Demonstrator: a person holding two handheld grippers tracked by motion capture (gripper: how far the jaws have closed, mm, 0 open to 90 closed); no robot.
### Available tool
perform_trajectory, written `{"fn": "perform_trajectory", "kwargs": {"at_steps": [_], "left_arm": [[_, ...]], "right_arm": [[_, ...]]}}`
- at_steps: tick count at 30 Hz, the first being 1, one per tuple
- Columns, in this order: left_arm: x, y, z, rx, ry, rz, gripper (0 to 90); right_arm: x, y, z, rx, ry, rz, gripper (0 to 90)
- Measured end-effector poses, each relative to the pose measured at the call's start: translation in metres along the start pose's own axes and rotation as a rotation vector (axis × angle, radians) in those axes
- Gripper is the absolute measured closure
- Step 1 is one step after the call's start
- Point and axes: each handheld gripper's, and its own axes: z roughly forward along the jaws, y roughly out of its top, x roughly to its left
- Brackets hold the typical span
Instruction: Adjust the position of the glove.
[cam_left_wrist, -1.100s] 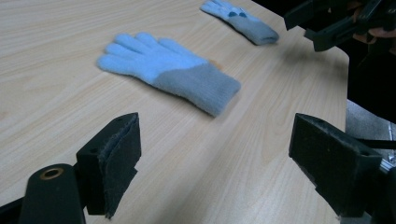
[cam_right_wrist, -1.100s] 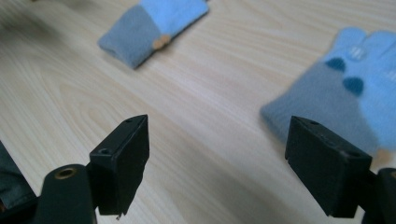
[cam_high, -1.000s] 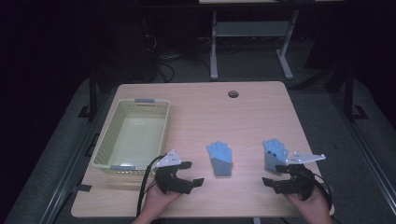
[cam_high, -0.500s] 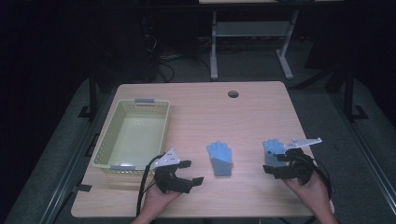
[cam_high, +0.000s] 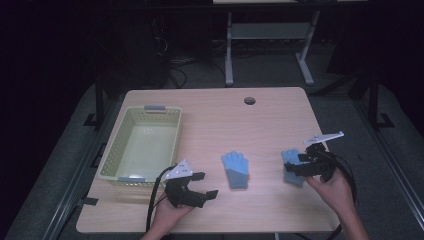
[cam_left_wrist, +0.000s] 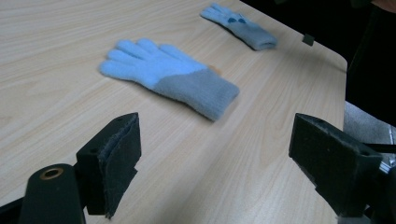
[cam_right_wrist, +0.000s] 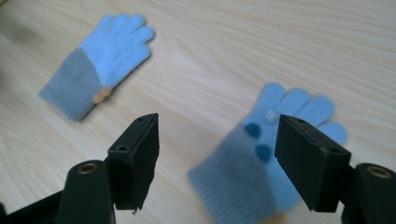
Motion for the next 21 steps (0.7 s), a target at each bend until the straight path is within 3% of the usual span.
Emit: {"fn": "perform_trajectory", "kwargs": {"at_steps": [12,21], "left_arm": [[-0.004,0.0,0.0,-0.013,0.002,0.0,16.6],[-0.004,-0.001,0.001,-0.011,0.005,-0.01,16.6]], "right_arm": [[-0.028,0.01,0.019,0.103,-0.053,0.052,37.6],[-0.032,0.008,0.029,0.169,-0.058,0.057,48.7]]}}
